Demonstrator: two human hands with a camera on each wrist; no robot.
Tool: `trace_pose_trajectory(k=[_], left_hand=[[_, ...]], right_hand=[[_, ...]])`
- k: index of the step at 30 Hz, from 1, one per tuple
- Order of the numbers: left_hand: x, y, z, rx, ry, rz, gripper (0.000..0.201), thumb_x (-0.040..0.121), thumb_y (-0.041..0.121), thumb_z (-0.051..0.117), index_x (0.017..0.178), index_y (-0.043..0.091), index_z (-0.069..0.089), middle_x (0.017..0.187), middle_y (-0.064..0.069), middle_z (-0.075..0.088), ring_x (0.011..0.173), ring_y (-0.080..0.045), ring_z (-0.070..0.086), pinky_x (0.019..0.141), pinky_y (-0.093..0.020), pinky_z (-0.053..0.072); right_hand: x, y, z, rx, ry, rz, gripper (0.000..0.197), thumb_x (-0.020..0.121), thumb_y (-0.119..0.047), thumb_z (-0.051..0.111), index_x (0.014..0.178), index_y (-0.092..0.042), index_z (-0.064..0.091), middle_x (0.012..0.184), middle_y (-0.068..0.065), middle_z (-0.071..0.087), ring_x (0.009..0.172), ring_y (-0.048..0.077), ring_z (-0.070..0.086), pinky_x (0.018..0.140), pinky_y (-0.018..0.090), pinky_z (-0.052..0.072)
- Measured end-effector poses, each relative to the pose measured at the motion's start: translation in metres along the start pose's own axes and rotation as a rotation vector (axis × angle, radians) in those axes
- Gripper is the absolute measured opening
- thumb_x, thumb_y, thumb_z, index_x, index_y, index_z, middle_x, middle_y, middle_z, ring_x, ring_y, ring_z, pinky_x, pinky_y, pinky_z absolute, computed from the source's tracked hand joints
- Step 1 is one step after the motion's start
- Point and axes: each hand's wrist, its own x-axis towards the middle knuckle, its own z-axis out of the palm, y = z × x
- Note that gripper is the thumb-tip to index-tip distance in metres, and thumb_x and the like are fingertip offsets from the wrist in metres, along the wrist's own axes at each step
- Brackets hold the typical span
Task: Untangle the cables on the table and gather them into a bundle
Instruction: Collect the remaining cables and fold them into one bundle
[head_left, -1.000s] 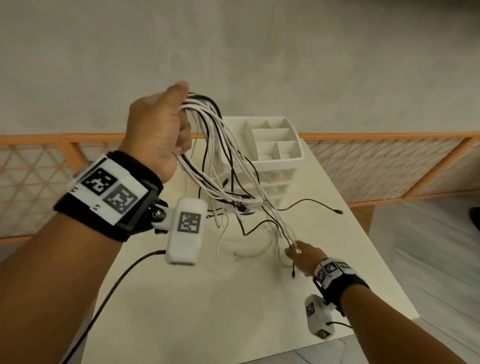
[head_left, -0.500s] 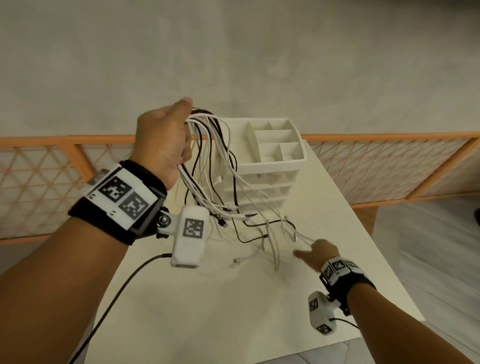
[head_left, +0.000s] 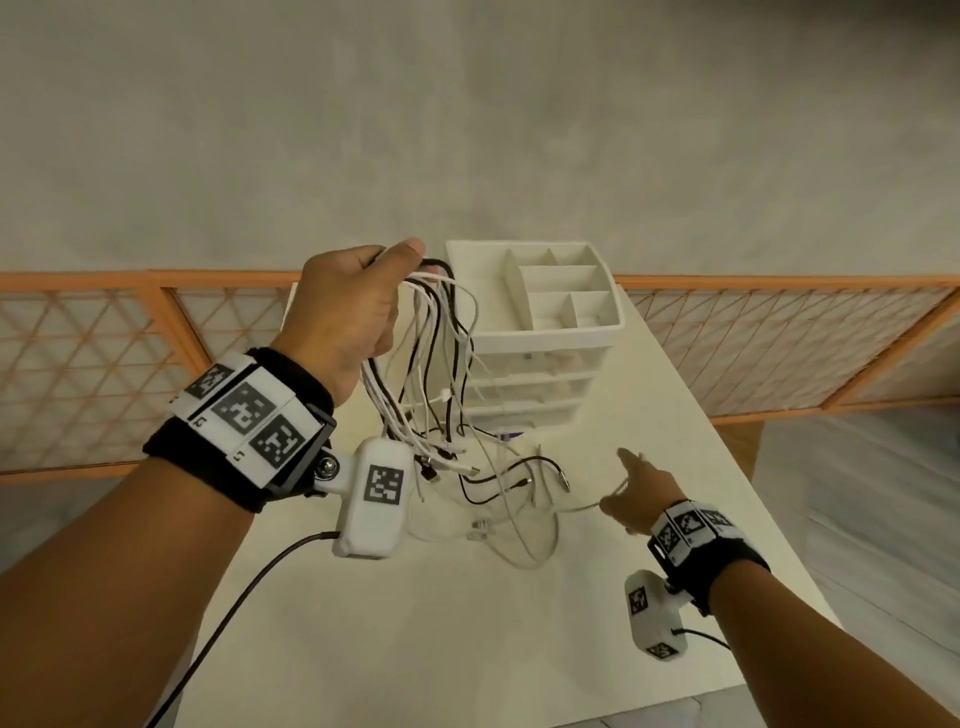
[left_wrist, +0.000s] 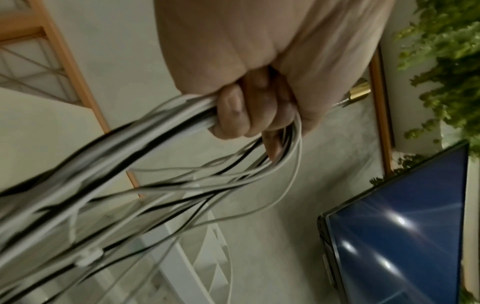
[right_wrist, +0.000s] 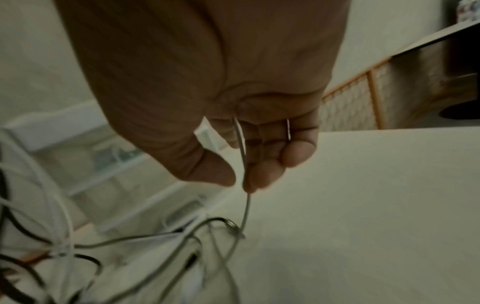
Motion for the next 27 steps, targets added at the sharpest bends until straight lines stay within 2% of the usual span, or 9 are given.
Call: trace_pose_trajectory(k=[2,4,8,13,16,18,20,23,27], left_hand=[[-0.001,-0.003,0.003,0.090,-0.055,-0.007,0.035,0.096,0.031,0.063,0.079,0.001,0.070,0.044,0.008,0.023,0.041,-0.014,0.016,0.043,-0.021,0.019],[-0.004,-0.005,0.009,0.169,-0.111,-0.021,0.041,0.096,0.037,0.061,0.070,0.005,0.060,0.046,0.007,0.023,0.043,-0.015,0.017,0.044,-0.022,0.018],[-0.009,-0.002,0.016,0.205,-0.188,-0.072,0.042,0.098,0.049,0.051,0.070,0.020,0.041,0.047,0.008,0.025,0.043,-0.014,0.016,0.043,-0.021,0.017],[-0.016,0.009,0.021,0.280,-0.278,-0.026,0.036,0.101,0.041,0.048,0.077,0.014,0.047,0.051,0.006,0.022,0.047,-0.016,0.017,0.046,-0.024,0.016],[-0.020,0.016,0.024,0.452,-0.305,0.097,0.044,0.101,0.035,0.048,0.084,-0.005,0.058,0.048,0.007,0.027,0.047,-0.015,0.028,0.049,-0.029,0.023],[-0.020,0.020,0.022,0.542,-0.320,0.196,0.048,0.100,0.035,0.049,0.082,-0.009,0.056,0.046,0.008,0.031,0.043,-0.011,0.029,0.049,-0.029,0.024],[-0.020,0.023,0.018,0.597,-0.298,0.267,0.051,0.100,0.036,0.051,0.074,-0.008,0.050,0.047,0.006,0.030,0.042,-0.009,0.025,0.047,-0.028,0.024],[-0.017,0.026,0.010,0.614,-0.198,0.294,0.051,0.100,0.035,0.054,0.064,0.001,0.042,0.041,0.011,0.026,0.037,-0.008,0.023,0.041,-0.020,0.022],[-0.014,0.030,-0.009,0.624,-0.159,0.303,0.053,0.098,0.039,0.056,0.058,0.012,0.034,0.048,0.007,0.025,0.042,-0.010,0.021,0.044,-0.027,0.021]], right_hand=[[-0.006,-0.019,-0.019,0.060,0.059,-0.079,0.062,0.084,-0.025,0.065,0.144,-0.023,0.051,0.126,0.008,0.067,0.117,0.028,0.063,0.101,0.032,0.051],[-0.021,-0.046,-0.045,0.157,0.144,-0.188,0.055,0.086,-0.024,0.065,0.141,-0.022,0.055,0.112,0.005,0.072,0.113,0.025,0.063,0.099,0.029,0.047],[-0.057,-0.095,-0.088,0.372,0.363,-0.362,0.067,0.089,-0.022,0.063,0.151,-0.011,0.040,0.073,-0.009,0.066,0.093,0.016,0.062,0.084,0.022,0.044],[-0.117,-0.137,-0.107,0.466,0.207,-0.764,0.097,0.078,-0.030,0.082,0.155,-0.040,0.024,0.078,-0.007,0.058,0.058,0.002,0.053,0.061,0.020,0.049],[-0.126,-0.159,-0.106,0.478,0.244,-0.902,0.068,0.077,-0.030,0.084,0.137,-0.036,0.052,0.063,-0.013,0.059,0.049,0.002,0.051,0.054,0.013,0.039],[-0.115,-0.164,-0.103,0.470,0.291,-0.842,0.012,0.083,-0.027,0.077,0.093,-0.033,0.072,0.057,-0.015,0.059,0.046,0.000,0.052,0.053,0.014,0.038],[-0.094,-0.161,-0.093,0.382,0.280,-0.738,0.025,0.089,-0.035,0.069,0.066,-0.026,0.068,0.054,-0.010,0.060,0.050,0.002,0.055,0.053,0.020,0.042],[-0.062,-0.143,-0.068,0.244,0.223,-0.562,0.032,0.092,-0.037,0.062,0.073,-0.013,0.070,0.066,0.002,0.065,0.069,0.024,0.064,0.062,0.028,0.045],[-0.015,-0.090,-0.033,0.068,0.103,-0.248,0.023,0.090,-0.037,0.062,0.084,-0.016,0.070,0.082,0.012,0.070,0.074,0.031,0.066,0.062,0.027,0.049]])
